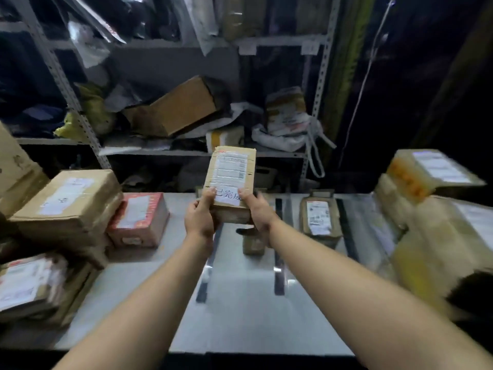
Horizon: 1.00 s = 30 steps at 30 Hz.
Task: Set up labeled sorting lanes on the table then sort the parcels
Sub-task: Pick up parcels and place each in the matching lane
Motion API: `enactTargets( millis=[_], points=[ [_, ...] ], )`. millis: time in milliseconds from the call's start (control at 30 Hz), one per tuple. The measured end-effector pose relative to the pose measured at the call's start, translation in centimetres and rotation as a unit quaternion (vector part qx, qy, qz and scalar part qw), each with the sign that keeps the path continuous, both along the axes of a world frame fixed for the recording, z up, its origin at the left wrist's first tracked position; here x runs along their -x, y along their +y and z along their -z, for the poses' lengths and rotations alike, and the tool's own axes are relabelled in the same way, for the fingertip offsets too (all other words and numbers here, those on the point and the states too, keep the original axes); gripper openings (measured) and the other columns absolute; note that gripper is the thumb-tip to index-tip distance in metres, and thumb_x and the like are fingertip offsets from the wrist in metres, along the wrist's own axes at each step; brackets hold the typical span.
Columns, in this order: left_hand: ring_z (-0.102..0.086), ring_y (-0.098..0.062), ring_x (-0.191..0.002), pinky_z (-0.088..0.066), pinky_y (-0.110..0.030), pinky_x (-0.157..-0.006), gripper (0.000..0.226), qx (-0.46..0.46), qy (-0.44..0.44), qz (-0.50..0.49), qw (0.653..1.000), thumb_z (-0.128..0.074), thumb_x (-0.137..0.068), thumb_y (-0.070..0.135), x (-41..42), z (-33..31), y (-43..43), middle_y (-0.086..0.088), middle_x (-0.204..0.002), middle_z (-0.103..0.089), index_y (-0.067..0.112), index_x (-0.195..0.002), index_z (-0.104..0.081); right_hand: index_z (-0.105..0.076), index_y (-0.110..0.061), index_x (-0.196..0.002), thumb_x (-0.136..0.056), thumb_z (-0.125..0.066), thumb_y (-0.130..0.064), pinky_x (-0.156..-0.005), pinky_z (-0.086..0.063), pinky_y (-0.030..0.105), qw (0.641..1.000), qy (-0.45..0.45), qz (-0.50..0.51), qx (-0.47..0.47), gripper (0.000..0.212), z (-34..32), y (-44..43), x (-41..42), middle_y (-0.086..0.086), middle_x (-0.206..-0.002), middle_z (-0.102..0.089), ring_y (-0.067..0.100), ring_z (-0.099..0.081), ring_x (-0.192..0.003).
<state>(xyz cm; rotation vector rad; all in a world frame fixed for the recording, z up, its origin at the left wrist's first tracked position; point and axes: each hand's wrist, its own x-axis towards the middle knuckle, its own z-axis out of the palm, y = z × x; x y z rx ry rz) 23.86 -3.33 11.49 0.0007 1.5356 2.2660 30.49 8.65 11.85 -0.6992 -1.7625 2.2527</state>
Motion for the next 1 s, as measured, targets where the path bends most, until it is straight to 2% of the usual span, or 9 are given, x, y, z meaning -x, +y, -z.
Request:
enactTargets(
  millis=[67,133,267,367,467,667,767,933,1000],
  points=[
    [-0.074,-0.027,-0.093,-0.061,-0.038,-0.080,0.057,0.009,-0.002,0.041,0.999,-0.075,-0.076,0.041,-2.6,0.3,3.5,-0.016,-0.108,-0.075,0.002,-0.117,-0.065,-0.051,-0.019,-0.141,-0.086,-0.068,-0.050,-0.077,-0.062,0.042,0.998,0.026,0.053,0.020,0.065,0.7,2.8,-3.3,0.010,-0.123,-0.072,0.031,-0.073,-0.106],
    [-0.074,-0.023,-0.083,-0.057,-0.028,-0.061,0.052,0.029,-0.004,0.082,0.996,-0.072,-0.080,0.044,-5.5,0.7,6.7,-0.013,-0.102,-0.076,0.006,-0.115,-0.066,-0.056,-0.022,-0.135,-0.083,-0.066,-0.050,-0.071,-0.062,0.039,0.995,0.035,0.094,0.018,0.060,1.2,5.2,-6.7,0.010,-0.118,-0.075,0.032,-0.074,-0.101],
    [-0.072,-0.025,-0.086,-0.052,-0.032,-0.065,0.067,0.039,-0.005,0.151,0.988,-0.073,-0.071,0.053,-9.9,1.5,11.7,-0.016,-0.107,-0.075,0.008,-0.118,-0.063,-0.064,-0.026,-0.125,-0.096,-0.060,-0.041,-0.061,-0.057,0.029,0.986,0.038,0.164,0.002,0.033,1.7,9.8,-12.4,0.004,-0.107,-0.077,0.021,-0.074,-0.085],
    [-0.065,-0.017,-0.074,-0.044,-0.022,-0.050,0.061,0.070,-0.013,0.188,0.980,-0.069,-0.081,0.053,-11.7,2.3,14.1,-0.013,-0.102,-0.072,0.009,-0.121,-0.060,-0.067,-0.025,-0.129,-0.085,-0.063,-0.047,-0.075,-0.059,0.034,0.981,0.026,0.190,-0.015,0.049,2.4,12.2,-14.4,0.004,-0.111,-0.078,0.024,-0.075,-0.098],
    [-0.065,-0.014,-0.081,-0.046,-0.025,-0.055,0.053,0.115,-0.008,0.213,0.970,-0.062,-0.088,0.055,-12.2,3.7,15.6,-0.004,-0.103,-0.070,0.015,-0.123,-0.057,-0.070,-0.025,-0.127,-0.077,-0.065,-0.047,-0.072,-0.059,0.034,0.975,0.010,0.222,0.007,0.055,3.7,13.5,-14.8,0.005,-0.109,-0.078,0.024,-0.075,-0.097],
    [-0.062,-0.012,-0.088,-0.041,-0.021,-0.064,0.037,0.271,0.189,0.229,0.916,-0.055,-0.097,0.048,-9.9,5.6,16.7,-0.003,-0.101,-0.069,0.013,-0.105,-0.067,-0.076,-0.016,-0.117,-0.075,-0.071,-0.035,-0.075,-0.062,0.038,0.949,-0.002,0.314,0.033,0.046,7.1,14.6,-13.3,0.009,-0.100,-0.080,0.030,-0.077,-0.092],
    [-0.056,-0.005,-0.088,-0.040,-0.021,-0.065,0.033,0.273,0.182,0.210,0.921,-0.056,-0.098,0.038,-8.1,6.3,17.3,-0.001,-0.109,-0.063,0.014,-0.120,-0.057,-0.076,-0.016,-0.114,-0.082,-0.072,-0.033,-0.075,-0.062,0.038,0.949,-0.027,0.313,0.029,0.036,8.0,16.4,-11.8,0.008,-0.097,-0.080,0.031,-0.077,-0.090],
    [-0.061,-0.017,-0.089,-0.051,-0.033,-0.077,0.011,0.275,0.156,0.209,0.925,-0.057,-0.096,0.024,-5.6,7.6,16.8,0.000,-0.095,-0.065,0.017,-0.103,-0.062,-0.075,-0.019,-0.112,-0.088,-0.071,-0.037,-0.082,-0.063,0.042,0.950,-0.061,0.305,0.018,0.030,8.4,18.4,-8.9,0.005,-0.093,-0.080,0.029,-0.077,-0.091],
    [-0.060,-0.018,-0.085,-0.049,-0.030,-0.071,0.012,0.282,0.163,0.227,0.918,-0.052,-0.095,0.012,-4.3,7.4,16.8,-0.002,-0.091,-0.065,0.015,-0.099,-0.062,-0.075,-0.018,-0.114,-0.090,-0.070,-0.035,-0.081,-0.063,0.040,0.948,-0.061,0.311,0.018,0.030,8.2,18.7,-7.9,0.005,-0.093,-0.080,0.028,-0.077,-0.090]
  ],
)
